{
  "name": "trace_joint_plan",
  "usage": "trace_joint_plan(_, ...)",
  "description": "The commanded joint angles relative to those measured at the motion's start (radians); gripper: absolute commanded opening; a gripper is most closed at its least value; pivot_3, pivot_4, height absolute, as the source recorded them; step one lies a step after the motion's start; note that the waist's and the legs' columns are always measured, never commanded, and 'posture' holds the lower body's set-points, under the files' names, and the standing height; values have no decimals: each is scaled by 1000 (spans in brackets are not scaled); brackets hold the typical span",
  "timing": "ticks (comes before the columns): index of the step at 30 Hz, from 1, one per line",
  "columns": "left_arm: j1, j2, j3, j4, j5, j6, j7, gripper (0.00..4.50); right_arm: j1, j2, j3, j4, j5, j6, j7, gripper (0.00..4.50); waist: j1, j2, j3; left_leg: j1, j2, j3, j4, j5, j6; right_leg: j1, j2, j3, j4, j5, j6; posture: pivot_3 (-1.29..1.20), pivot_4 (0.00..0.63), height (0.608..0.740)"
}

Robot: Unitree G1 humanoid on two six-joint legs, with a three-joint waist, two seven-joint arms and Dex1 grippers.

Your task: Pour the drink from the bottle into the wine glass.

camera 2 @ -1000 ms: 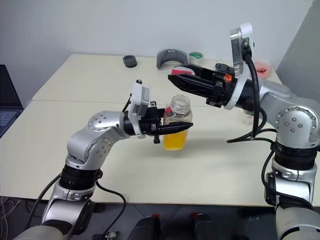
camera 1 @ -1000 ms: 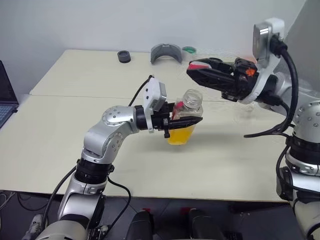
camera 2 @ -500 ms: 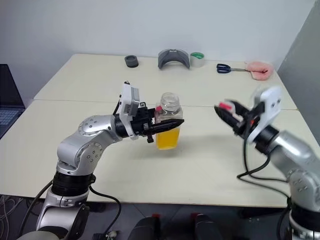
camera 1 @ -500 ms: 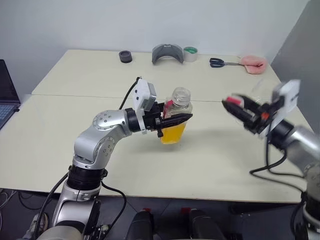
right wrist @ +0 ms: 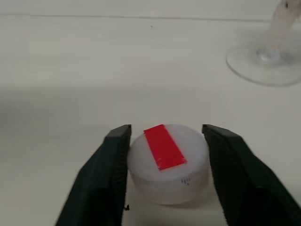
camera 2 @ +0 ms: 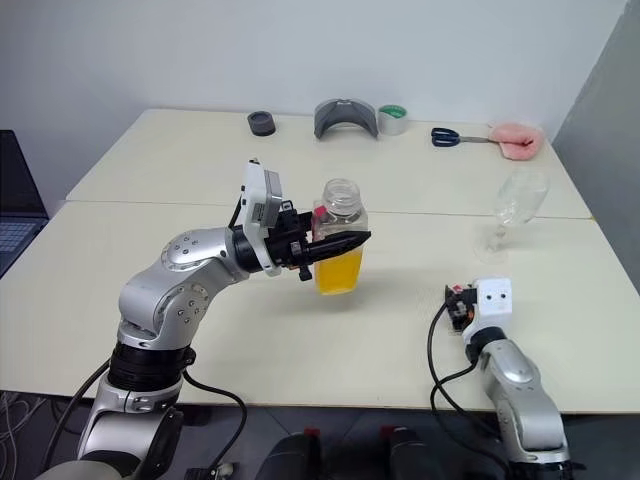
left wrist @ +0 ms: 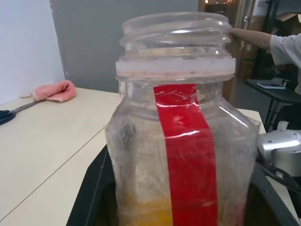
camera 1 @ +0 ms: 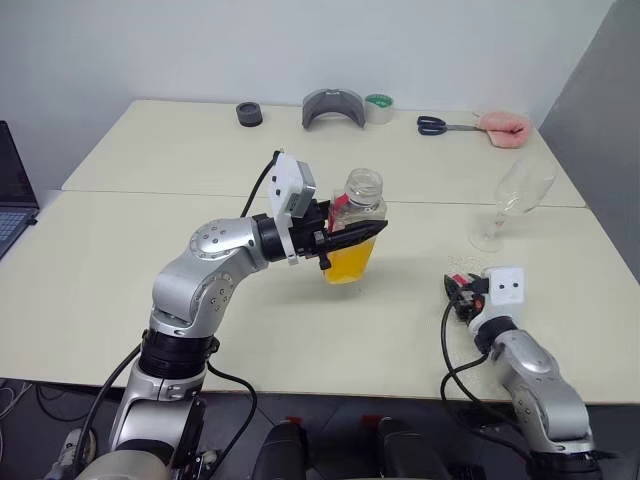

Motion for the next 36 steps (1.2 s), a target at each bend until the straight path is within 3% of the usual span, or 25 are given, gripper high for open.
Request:
trace_joint_plan(1, -31, -4, 16, -30, -6, -23, 4, 1751, -1, 7, -26, -38, -7, -7, -2, 3692, 0, 0, 0, 0, 0, 0, 0, 0, 0, 0, 0, 0, 0, 0, 0, 0, 150, 740)
trace_joint_plan(3, -31, -5, 15, -27, -4, -27, 2, 1751, -3, 7, -34, -47, -5, 1, 1, 4474, 0, 0, 0, 0, 0, 0, 0, 0, 0, 0, 0, 0, 0, 0, 0, 0, 150, 740)
trace_joint_plan(9, -34, -17, 9, -22, -2, -34, 1, 1751, -12, -4, -54, -139, 13, 51, 12, 4474, 0, 0, 0, 0, 0, 0, 0, 0, 0, 0, 0, 0, 0, 0, 0, 0, 150, 740)
trace_joint_plan(14, -38, -12, 26, 1, 15, -47, 17, 1751, -11, -136, -55, -293, 106, 141, 181, 4474, 1, 0, 0, 0, 0, 0, 0, 0, 0, 0, 0, 0, 0, 0, 0, 0, 150, 740)
trace_joint_plan(18, -57, -21, 46, 72, 95, -93, 109, 1751, -65, -298, -113, -404, 381, 229, 432, 4474, 0, 0, 0, 0, 0, -1, 0, 0, 0, 1, 0, 0, 0, 0, 0, 0, 150, 740)
trace_joint_plan(20, -76, -23, 56, 138, 166, -142, 183, 1751, -133, -346, -145, -423, 499, 270, 482, 4474, -3, 0, 0, 1, 0, -1, 0, 0, 0, 1, 1, 0, 0, 0, 0, 0, 150, 740)
trace_joint_plan(26, -137, -21, 111, 322, 305, -259, 360, 1751, -322, -385, -114, -410, 633, 345, 476, 4474, 0, -1, 0, 0, 0, -2, 0, 0, 0, 2, 1, -1, -1, 0, 0, 0, 150, 740)
trace_joint_plan(36, -216, -32, 241, 706, 407, -606, 580, 1751, -452, -359, 2, -349, 597, 328, 491, 4474, 6, -1, 0, -1, -1, -1, 1, 0, 0, 1, -1, -2, -1, 1, 0, 0, 150, 740)
